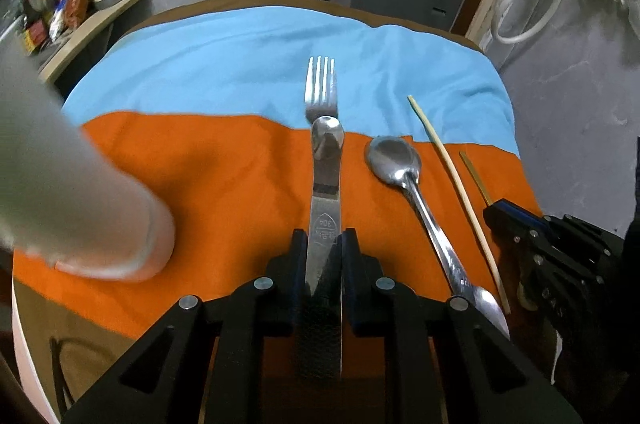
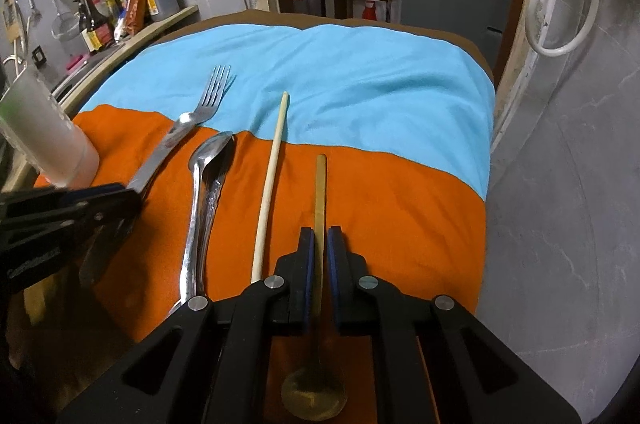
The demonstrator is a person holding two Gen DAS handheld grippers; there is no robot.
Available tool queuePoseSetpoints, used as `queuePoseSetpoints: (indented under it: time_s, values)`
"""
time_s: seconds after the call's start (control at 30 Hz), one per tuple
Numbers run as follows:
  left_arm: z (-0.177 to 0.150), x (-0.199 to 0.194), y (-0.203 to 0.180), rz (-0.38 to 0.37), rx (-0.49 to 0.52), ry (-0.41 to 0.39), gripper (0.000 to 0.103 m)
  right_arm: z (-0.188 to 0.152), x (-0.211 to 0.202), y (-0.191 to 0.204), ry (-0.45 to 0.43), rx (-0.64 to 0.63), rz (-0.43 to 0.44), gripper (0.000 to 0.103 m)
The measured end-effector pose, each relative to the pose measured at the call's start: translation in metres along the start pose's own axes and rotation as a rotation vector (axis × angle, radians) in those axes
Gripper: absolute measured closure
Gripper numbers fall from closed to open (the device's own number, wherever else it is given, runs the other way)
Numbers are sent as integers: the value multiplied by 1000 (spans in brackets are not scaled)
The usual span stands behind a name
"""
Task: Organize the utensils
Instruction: 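Lift the knife with the left tool while the right tool lifts the gold spoon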
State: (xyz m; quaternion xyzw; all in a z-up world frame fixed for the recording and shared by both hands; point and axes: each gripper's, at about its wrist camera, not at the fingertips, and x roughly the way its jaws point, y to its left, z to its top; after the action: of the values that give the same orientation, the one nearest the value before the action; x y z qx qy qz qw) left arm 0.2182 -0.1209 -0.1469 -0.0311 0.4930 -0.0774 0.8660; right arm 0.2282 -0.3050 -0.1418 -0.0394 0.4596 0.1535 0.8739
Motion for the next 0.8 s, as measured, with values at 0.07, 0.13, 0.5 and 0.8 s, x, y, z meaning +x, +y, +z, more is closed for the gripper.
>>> queuePoseSetpoints:
  time_s: [0.07,0.13,0.5,0.8]
  values:
    - [-5,-4,2,7,-10,2,89,1,0,1,11,-4,-8,99]
    - [-7,-7,2,12,-13,11,89,5,2,2,24,-12,-16,98]
    - [11,7,0,-11,33,96,87,19,12,0,67,29,9,92]
    - [2,0,12,-128,-41,59,89,19,10,-12,89,102,68,99]
